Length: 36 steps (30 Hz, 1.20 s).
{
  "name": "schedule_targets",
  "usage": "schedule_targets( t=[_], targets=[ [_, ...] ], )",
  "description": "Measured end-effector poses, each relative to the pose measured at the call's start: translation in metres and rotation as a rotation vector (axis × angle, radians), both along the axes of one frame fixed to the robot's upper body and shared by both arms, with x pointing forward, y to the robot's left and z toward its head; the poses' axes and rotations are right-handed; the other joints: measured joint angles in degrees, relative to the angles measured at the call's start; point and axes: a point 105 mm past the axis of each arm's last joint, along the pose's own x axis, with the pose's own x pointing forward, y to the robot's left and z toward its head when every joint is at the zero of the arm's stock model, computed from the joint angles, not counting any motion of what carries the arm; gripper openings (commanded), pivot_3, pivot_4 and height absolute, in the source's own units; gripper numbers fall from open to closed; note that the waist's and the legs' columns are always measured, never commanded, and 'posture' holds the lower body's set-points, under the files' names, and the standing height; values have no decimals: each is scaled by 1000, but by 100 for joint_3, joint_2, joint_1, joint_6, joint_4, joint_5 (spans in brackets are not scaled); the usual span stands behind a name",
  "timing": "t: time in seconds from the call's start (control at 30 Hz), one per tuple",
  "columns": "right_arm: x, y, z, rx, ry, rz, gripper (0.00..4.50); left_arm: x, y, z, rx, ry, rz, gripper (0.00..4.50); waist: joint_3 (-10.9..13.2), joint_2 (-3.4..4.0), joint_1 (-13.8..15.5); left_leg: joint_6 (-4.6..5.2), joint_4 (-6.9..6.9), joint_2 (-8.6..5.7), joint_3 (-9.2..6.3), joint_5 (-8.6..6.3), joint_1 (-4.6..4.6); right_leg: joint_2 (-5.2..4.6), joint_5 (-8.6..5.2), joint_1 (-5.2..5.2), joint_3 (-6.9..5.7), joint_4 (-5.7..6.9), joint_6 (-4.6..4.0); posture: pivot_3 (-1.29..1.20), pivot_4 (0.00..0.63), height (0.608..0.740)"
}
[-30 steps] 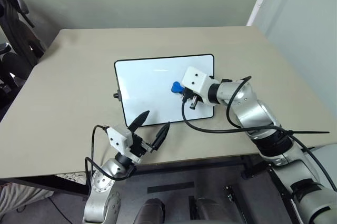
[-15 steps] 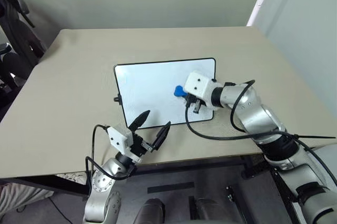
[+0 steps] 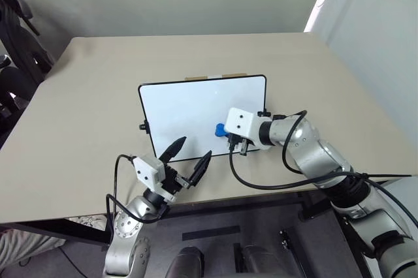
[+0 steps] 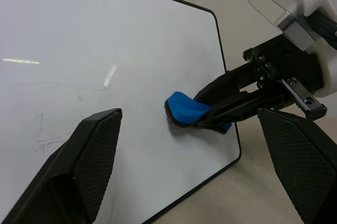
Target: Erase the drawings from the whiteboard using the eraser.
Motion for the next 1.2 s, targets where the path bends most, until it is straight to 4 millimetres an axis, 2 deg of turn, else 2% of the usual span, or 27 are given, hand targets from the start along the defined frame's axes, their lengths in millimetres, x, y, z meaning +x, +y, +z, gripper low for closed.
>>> schedule_targets(
  t=[0.37, 0.53, 0.63, 0.77, 0.87, 0.93, 1.13, 1.2],
  targets=[
    [-3, -3, -3, -17, 17, 7, 858, 0, 1, 0, 5, -2, -1, 4500, 0, 0, 4, 0, 0, 0, 0, 0, -1, 0, -2, 1, 0, -1, 1, 0, 150, 740],
    [-6, -14, -4, -23, 47, -8, 858, 0, 2, 0, 9, -1, -4, 4500, 0, -1, 10, 0, 0, 0, 0, 0, -1, 0, -1, 3, 0, -2, 3, 0, 150, 740],
    [-9, -22, 4, 28, 77, -20, 858, 0, 2, 0, 13, 2, -7, 4500, 0, -1, 19, 0, 0, -1, 1, -1, -2, 0, -2, 7, 0, -2, 6, 0, 150, 740],
    [-11, -46, 25, 132, 83, -72, 858, 0, 2, 0, 16, 5, -10, 4500, -1, -8, 45, 0, 0, -2, 2, 0, 0, 0, -17, 19, 1, -5, 15, 0, 150, 740],
    [-13, -68, 32, 189, 103, -142, 858, -1, 1, -2, 17, 11, -10, 4500, -1, -10, 51, -3, 1, -3, 3, 2, 0, 0, -43, 36, 2, -3, 47, 0, 150, 740],
    [-12, -83, 32, 200, 112, -197, 858, -1, 1, -2, 17, 12, -10, 4500, 0, -11, 53, -11, 1, -3, 3, 6, 4, 0, -46, 37, 2, 0, 52, 0, 150, 740],
    [-8, -155, 23, 156, 119, -456, 858, -3, 2, -4, 20, 18, -3, 4500, 6, -14, 72, -17, 0, -5, 3, 10, 3, 0, -49, 41, 6, 4, 60, 0, 150, 740],
    [-10, -170, 15, 143, 141, -512, 858, -3, 2, -4, 20, 18, -3, 4500, 7, -15, 71, -22, 0, -5, 3, 8, 3, 0, -49, 41, 6, 6, 61, 0, 150, 740]
  ],
)
